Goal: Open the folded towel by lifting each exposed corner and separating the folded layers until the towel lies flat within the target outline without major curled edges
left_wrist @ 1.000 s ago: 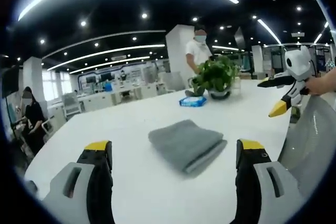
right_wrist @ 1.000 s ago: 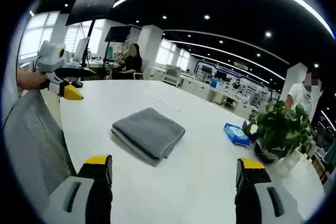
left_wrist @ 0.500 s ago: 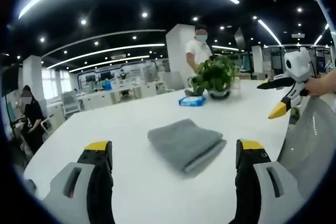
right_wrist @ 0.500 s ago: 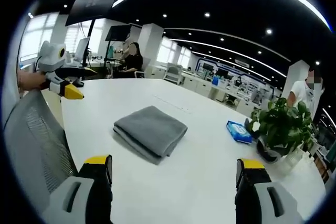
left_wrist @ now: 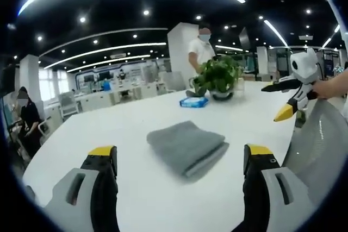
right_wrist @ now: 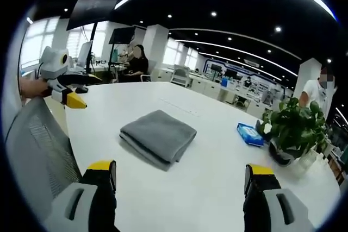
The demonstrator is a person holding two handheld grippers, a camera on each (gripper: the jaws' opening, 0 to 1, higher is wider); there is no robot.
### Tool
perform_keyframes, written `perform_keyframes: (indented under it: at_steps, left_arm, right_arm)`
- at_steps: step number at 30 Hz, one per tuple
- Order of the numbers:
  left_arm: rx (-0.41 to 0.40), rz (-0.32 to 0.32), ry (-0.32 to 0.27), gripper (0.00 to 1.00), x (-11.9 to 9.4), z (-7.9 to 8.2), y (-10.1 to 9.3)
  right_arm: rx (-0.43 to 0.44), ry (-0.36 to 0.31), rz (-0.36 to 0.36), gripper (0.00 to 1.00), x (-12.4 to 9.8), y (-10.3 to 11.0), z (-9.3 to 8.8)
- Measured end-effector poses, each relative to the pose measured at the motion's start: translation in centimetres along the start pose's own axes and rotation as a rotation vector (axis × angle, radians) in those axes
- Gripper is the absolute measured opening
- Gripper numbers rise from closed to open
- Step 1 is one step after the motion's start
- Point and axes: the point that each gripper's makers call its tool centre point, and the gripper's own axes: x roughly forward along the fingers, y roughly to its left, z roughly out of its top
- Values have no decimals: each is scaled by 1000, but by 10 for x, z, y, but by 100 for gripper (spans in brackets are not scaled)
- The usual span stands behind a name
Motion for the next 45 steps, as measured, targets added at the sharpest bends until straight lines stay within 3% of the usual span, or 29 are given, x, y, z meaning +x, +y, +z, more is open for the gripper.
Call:
perform_keyframes:
  at_steps: [4, 8, 12, 15, 18, 23, 26, 29, 33, 35, 37, 43, 45]
  left_arm:
    - [-4, -15, 12, 97, 2, -1, -4]
    - [31, -74, 55, 96, 6, -4, -15]
    - [39, -86, 68, 93, 6, -3, -19]
    - [25, -91, 82, 93, 6, -2, -16]
    - [77, -76, 104, 90, 9, 2, -6]
    - [78, -93, 115, 87, 33, 11, 1]
    - [173, -126, 160, 76, 49, 3, -6]
    - [240, -193, 204, 67, 71, -8, -26]
    - [294, -267, 259, 59, 94, -26, -47]
    - [304, -269, 273, 54, 106, -34, -51]
    - [352, -274, 331, 49, 113, -48, -51]
    - [543, -304, 344, 45, 131, -69, -62]
    - [567, -304, 345, 45, 134, -76, -65]
  right_arm:
    - [58, -8, 10, 85, -3, -3, 0]
    - [59, -2, -3, 89, -2, -5, -1]
    - [76, -3, 9, 88, -2, -4, 0]
    - [94, -10, 9, 89, -2, -6, 3]
    - [133, -27, 13, 89, -2, -9, 8]
    - [159, 6, -8, 86, 1, -13, 4]
    - [191, 3, -25, 84, 5, -16, 6]
    - [198, 20, -40, 82, 14, -17, 9]
    - [125, 66, -37, 76, 22, -14, 11]
    - [122, 70, -38, 72, 27, -17, 15]
    - [114, 76, -33, 70, 34, -23, 19]
    - [162, 67, -49, 61, 51, -53, 33]
    - [160, 79, -47, 58, 61, -57, 31]
